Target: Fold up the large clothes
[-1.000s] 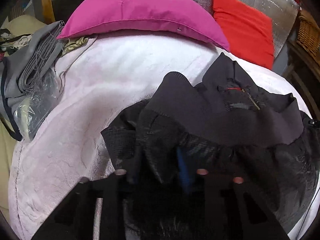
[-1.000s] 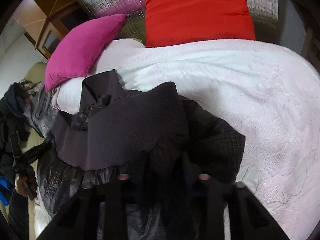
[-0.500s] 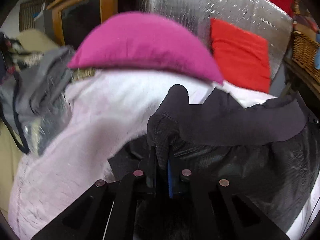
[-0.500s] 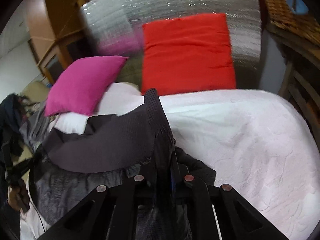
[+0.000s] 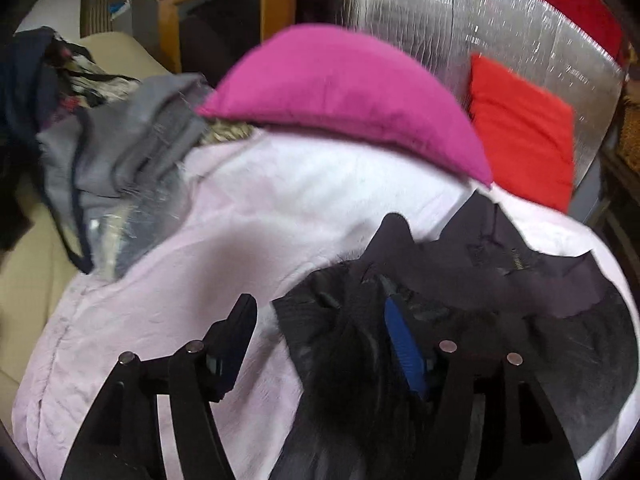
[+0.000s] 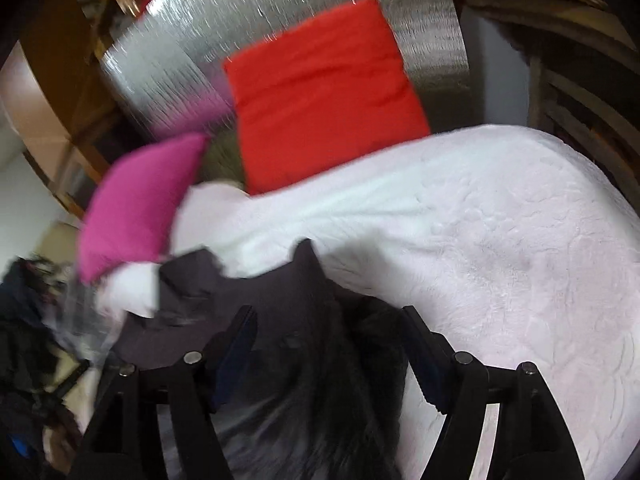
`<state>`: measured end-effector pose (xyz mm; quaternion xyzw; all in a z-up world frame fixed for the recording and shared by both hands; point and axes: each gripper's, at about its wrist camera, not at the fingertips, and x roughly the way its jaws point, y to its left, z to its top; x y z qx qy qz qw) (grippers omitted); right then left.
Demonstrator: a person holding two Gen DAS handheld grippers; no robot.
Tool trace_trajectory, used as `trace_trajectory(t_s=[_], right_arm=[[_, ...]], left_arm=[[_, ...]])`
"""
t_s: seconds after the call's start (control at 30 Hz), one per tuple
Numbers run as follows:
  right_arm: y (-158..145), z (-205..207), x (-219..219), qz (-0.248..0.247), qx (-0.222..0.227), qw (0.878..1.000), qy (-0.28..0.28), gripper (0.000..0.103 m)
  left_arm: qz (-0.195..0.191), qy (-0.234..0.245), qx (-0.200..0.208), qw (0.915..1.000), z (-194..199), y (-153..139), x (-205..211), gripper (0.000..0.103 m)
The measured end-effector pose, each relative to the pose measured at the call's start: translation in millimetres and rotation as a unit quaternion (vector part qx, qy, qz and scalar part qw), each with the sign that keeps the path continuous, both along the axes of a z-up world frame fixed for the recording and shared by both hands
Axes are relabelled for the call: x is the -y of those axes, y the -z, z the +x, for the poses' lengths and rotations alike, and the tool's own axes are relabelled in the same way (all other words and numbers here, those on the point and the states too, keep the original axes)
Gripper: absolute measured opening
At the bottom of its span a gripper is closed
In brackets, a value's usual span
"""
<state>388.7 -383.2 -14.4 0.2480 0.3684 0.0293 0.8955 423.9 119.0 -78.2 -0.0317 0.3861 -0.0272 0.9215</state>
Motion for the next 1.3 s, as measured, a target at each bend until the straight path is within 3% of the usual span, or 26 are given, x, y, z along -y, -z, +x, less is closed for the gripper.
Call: trace_trajectory(t_s=[0.13, 0.23, 0.33, 0.5, 0.53, 0.57, 0.6, 0.63, 0.67, 0.73, 0.8, 0.87, 0.93, 1.03, 1.13, 1.17, 1.23, 1.3], right_arm=[[-1.1, -50.8, -15.6, 0.004, 0.016, 0.999, -0.032, 0.076], [30.1, -75.6, -21.0, -0.028, -0.031, 0.999, -0.033, 0.076], [48.0, -82.9, -18.3, -0.030, -0.056, 0.998, -0.026, 0.076], [54.4, -72.6, -28.3, -0.052, -0.066, 0.995, -0.047, 0.074], [55.1, -70.5, -32.0, -0.059, -0.068, 0.995, -0.053, 0.069], [56.7, -69.4, -33.6, -0.064, -0.075, 0.994, -0.057, 0.046], [59.6, -68.5, -32.9, -0.064, -0.084, 0.993, -0.057, 0.028], [59.6, -66.2, -34.3, -0.065, -0.086, 0.992, -0.060, 0.023], [56.5, -64.9, -37.7, -0.076, -0.088, 0.991, -0.066, 0.014], [47.2, -67.7, -44.3, -0.099, -0.082, 0.989, -0.074, 0.011], [45.5, -69.8, -45.5, -0.109, -0.079, 0.988, -0.073, 0.011], [67.7, -63.6, -46.3, -0.139, -0.110, 0.981, -0.073, 0.011], [84.7, -59.1, -45.5, -0.125, -0.123, 0.983, -0.062, 0.012], [73.4, -64.4, -32.7, -0.079, -0.102, 0.991, -0.025, 0.024], [48.0, -74.3, -25.0, -0.084, -0.076, 0.994, 0.004, 0.029], [38.5, -77.9, -24.8, -0.082, -0.062, 0.995, 0.009, 0.029], [19.9, -82.1, -32.0, -0.059, -0.035, 0.998, 0.005, 0.036], [6.8, -77.5, -53.3, -0.024, -0.015, 0.999, -0.023, 0.084]], left_arm=[[-0.013, 0.012, 0.028, 0.9995, -59.5, -7.6, -17.4, 0.077], [-0.030, 0.002, 0.014, 0.9995, -91.6, 9.8, -33.0, 0.079], [-0.047, -0.005, -0.030, 0.9984, -100.6, 32.4, -38.2, 0.079], [-0.077, 0.001, -0.028, 0.9967, -102.7, 33.8, -30.3, 0.079], [-0.071, 0.004, -0.027, 0.9971, -100.3, 32.8, -26.8, 0.079], [-0.062, 0.004, -0.031, 0.9976, -94.8, 34.7, -22.0, 0.079], [-0.060, 0.003, -0.036, 0.9975, -92.8, 39.0, -19.5, 0.079], [-0.062, 0.004, -0.048, 0.9969, -87.0, 43.8, -16.2, 0.079], [-0.061, 0.007, -0.056, 0.9965, -83.8, 47.7, -13.3, 0.057], [-0.040, -0.005, -0.061, 0.9973, -82.3, 49.5, -10.7, 0.027], [-0.049, -0.010, -0.068, 0.9965, -79.6, 52.2, -14.3, 0.026], [-0.038, -0.012, -0.086, 0.9955, -74.7, 64.1, -14.0, 0.027], [-0.018, -0.010, -0.098, 0.9950, -71.8, 71.3, -10.3, 0.027], [-0.009, -0.027, -0.092, 0.9954, -78.0, 56.8, -13.2, 0.031], [0.004, -0.045, -0.055, 0.9975, -92.9, 31.7, -14.8, 0.061], [0.012, -0.054, -0.024, 0.9982, -101.5, 16.1, -12.9, 0.069], [0.014, -0.052, 0.017, 0.9984, -108.8, -2.9, -5.1, 0.075], [0.008, -0.018, 0.037, 0.9991, -111.2, -18.7, 20.5, 0.078]])
